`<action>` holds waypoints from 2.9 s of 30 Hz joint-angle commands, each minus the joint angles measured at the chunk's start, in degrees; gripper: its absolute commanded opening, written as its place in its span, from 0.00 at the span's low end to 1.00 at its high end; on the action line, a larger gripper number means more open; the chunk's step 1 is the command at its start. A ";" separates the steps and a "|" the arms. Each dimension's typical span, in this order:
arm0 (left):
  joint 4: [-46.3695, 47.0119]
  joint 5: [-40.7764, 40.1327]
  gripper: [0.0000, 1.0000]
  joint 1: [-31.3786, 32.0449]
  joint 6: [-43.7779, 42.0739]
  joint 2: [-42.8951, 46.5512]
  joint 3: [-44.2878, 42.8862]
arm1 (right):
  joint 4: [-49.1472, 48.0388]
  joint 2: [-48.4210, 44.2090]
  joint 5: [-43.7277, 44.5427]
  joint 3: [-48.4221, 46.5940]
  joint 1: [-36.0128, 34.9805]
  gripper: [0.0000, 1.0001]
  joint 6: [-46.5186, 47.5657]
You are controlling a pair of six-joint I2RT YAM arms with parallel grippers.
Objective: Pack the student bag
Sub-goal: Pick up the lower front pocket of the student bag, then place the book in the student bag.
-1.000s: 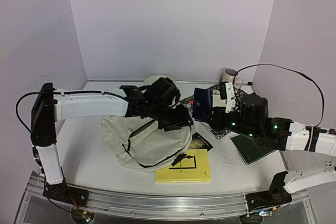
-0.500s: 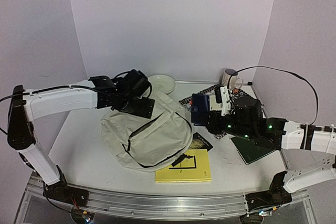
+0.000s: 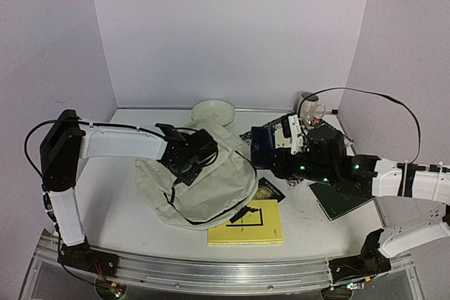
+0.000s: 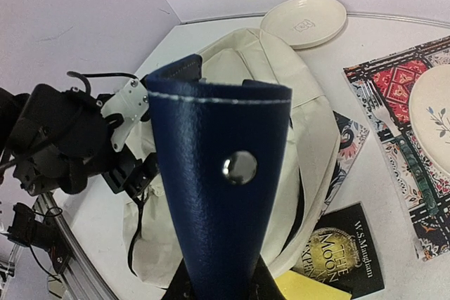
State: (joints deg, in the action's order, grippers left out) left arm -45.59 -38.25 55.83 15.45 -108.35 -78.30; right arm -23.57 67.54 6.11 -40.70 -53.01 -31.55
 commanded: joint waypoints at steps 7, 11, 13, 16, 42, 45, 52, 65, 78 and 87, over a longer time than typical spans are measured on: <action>-1.43 -10.72 0.91 3.16 -3.22 -6.85 -1.37 | -2.80 2.34 -1.50 -4.00 0.12 0.00 -0.19; -2.16 -17.02 0.87 3.17 -2.16 -9.36 -1.89 | -3.63 2.75 -1.99 -3.51 0.11 0.00 -0.65; -3.37 -19.74 0.83 3.15 -1.19 -10.72 -2.63 | -3.85 2.98 -2.29 -3.42 0.15 0.00 -0.83; -5.28 -22.49 0.72 3.15 0.73 -11.50 -4.09 | -4.08 3.03 -2.59 -3.32 0.10 0.00 -0.94; -9.26 5.94 0.00 3.05 17.20 5.85 -12.94 | -10.18 14.66 -21.11 -9.51 -0.23 0.00 -9.91; -9.00 9.50 0.00 3.03 19.80 6.28 -12.72 | -13.64 17.76 -23.37 -9.11 -0.38 0.00 -13.54; -5.92 13.97 0.00 3.06 25.14 8.29 -9.82 | -22.68 25.45 -28.48 -8.38 -0.42 0.00 -23.19; 4.54 17.94 0.00 3.06 31.43 15.91 -1.07 | -33.68 36.10 -30.63 -8.34 -0.08 0.00 -36.65; 11.59 23.68 0.00 2.97 32.36 17.34 3.41 | -38.43 38.49 -30.06 -9.07 0.21 0.00 -40.69; 15.04 27.85 0.00 3.05 33.80 20.40 9.24 | -40.14 42.95 -28.98 -16.16 1.84 0.00 -41.28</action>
State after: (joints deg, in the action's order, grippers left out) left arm -37.64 -15.15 58.39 48.05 -92.41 -70.03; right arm -57.35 108.84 -23.67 -51.12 -51.86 -72.46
